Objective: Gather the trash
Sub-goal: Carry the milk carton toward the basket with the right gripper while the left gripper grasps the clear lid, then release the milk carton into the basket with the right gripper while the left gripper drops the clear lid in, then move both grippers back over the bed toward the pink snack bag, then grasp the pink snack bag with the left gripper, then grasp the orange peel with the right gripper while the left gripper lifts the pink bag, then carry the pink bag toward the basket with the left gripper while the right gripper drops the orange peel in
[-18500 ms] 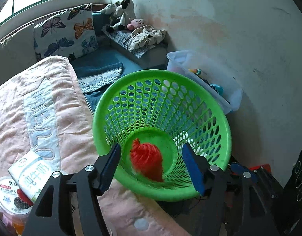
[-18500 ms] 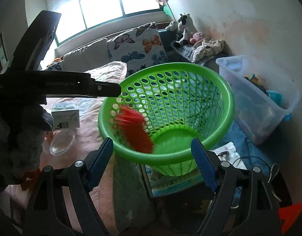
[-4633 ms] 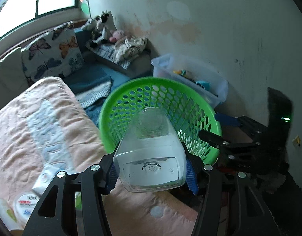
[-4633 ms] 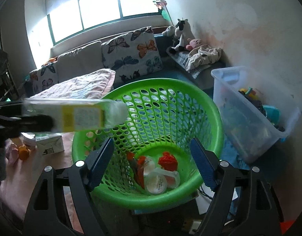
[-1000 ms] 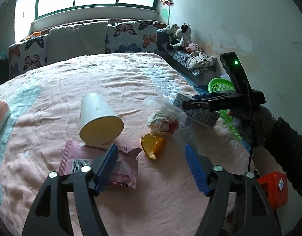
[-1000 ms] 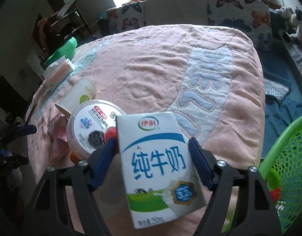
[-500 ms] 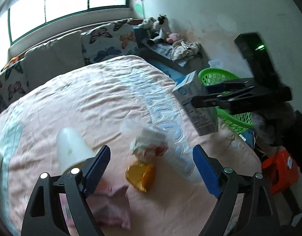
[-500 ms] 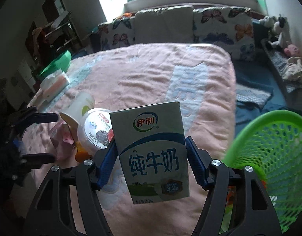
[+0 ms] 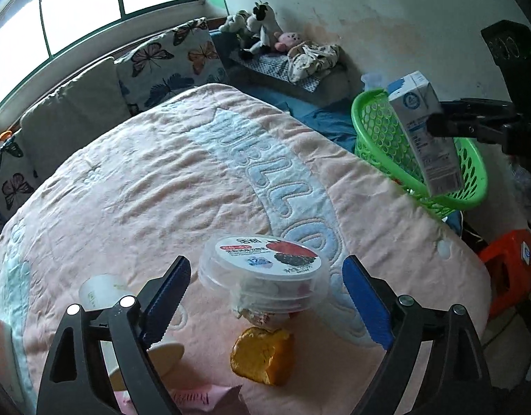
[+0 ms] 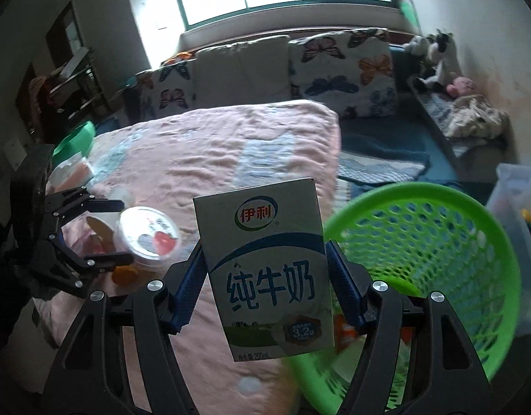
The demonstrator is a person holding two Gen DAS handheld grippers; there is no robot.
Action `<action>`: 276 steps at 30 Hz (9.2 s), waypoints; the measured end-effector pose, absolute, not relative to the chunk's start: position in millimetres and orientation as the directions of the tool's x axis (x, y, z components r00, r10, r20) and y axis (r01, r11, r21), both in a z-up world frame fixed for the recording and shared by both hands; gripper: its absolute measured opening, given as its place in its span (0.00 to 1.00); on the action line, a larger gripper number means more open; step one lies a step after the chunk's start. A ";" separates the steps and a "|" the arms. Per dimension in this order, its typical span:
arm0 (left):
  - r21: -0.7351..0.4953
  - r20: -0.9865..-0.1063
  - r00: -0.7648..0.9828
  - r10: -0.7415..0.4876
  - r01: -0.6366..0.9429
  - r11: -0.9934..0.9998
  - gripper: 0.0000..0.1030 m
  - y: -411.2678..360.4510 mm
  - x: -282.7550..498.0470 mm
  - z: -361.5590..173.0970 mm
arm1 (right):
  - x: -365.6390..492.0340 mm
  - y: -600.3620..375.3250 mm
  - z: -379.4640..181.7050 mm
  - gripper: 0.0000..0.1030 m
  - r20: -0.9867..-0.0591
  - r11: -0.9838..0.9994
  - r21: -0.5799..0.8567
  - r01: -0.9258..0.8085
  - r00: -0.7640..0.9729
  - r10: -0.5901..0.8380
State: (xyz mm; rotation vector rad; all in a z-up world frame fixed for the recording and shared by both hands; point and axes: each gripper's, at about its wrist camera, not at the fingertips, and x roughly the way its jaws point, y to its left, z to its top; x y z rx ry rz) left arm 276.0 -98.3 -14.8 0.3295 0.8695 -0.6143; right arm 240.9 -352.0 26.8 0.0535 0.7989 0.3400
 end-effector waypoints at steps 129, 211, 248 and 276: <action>-0.109 -0.658 0.602 -0.453 0.518 0.848 0.83 -146.2 224.6 27.3 | 147.3 -386.8 10.8 0.76 -0.643 0.963 0.250 -0.100 0.726 0.242; -0.352 -0.676 0.628 -0.385 0.184 0.918 0.02 123.8 165.0 -23.9 | 217.3 -143.7 -53.7 0.57 -0.760 0.865 0.184 -0.467 0.490 0.427; -0.370 -0.555 0.636 -0.536 0.389 0.844 0.02 35.8 182.2 46.7 | 178.2 -221.5 -12.8 0.42 -0.698 0.939 0.132 -0.319 0.642 0.317; -0.316 -0.583 0.465 -0.666 0.626 0.713 0.02 -187.5 245.5 73.8 | 166.5 -458.8 -31.9 0.47 -0.728 0.985 0.125 0.122 0.685 0.007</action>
